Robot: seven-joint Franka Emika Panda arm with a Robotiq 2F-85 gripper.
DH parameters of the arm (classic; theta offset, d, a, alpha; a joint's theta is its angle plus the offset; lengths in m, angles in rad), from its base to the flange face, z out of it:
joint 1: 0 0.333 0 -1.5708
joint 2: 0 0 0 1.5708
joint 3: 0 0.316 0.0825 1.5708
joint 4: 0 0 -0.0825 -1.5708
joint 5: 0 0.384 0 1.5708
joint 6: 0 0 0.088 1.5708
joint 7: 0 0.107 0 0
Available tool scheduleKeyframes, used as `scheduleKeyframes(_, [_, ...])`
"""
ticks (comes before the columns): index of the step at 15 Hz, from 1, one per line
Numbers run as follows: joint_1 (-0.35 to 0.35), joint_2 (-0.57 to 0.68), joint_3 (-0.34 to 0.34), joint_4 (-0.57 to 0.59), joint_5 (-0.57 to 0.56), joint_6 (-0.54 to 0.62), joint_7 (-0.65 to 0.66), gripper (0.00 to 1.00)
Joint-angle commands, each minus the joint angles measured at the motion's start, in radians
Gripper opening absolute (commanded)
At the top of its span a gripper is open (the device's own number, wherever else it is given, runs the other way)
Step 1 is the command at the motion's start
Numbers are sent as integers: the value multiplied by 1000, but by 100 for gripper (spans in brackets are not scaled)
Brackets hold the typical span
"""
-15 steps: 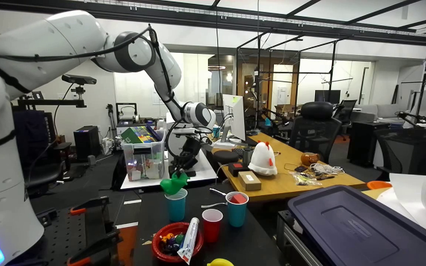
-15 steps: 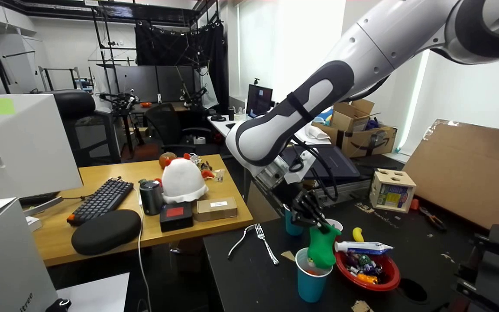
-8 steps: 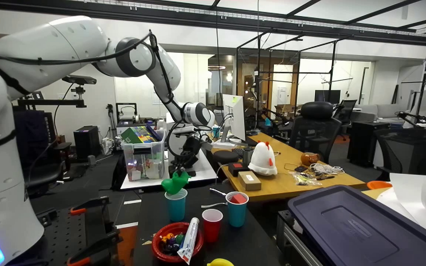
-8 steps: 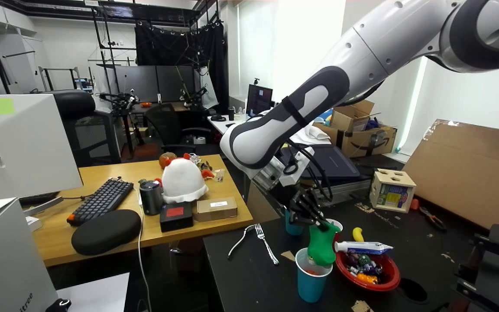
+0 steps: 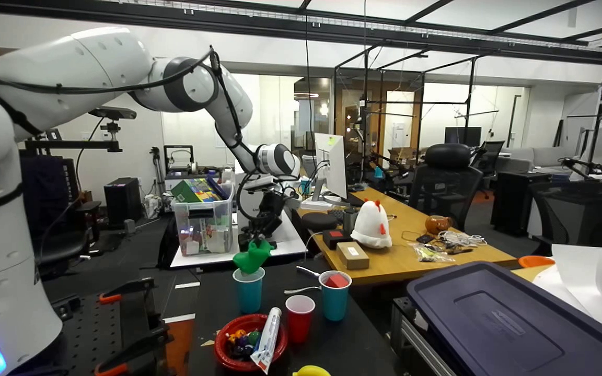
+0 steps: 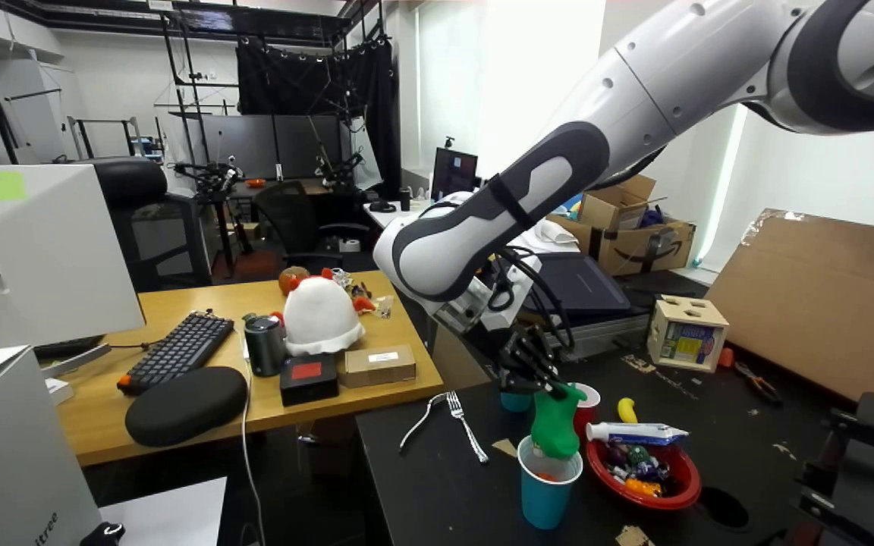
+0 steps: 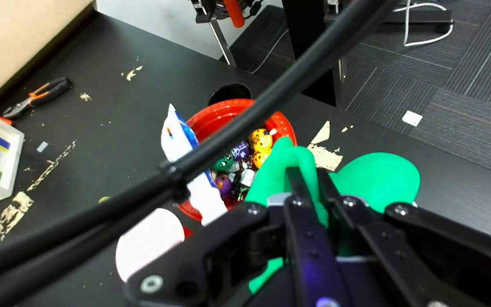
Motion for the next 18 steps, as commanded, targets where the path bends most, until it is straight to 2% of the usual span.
scheduleKeyframes(1, [19, 21, -14, 41, -19, -37, 36, 2])
scheduleKeyframes(18, [29, 60, -37, 59, -44, -27, 88, 2])
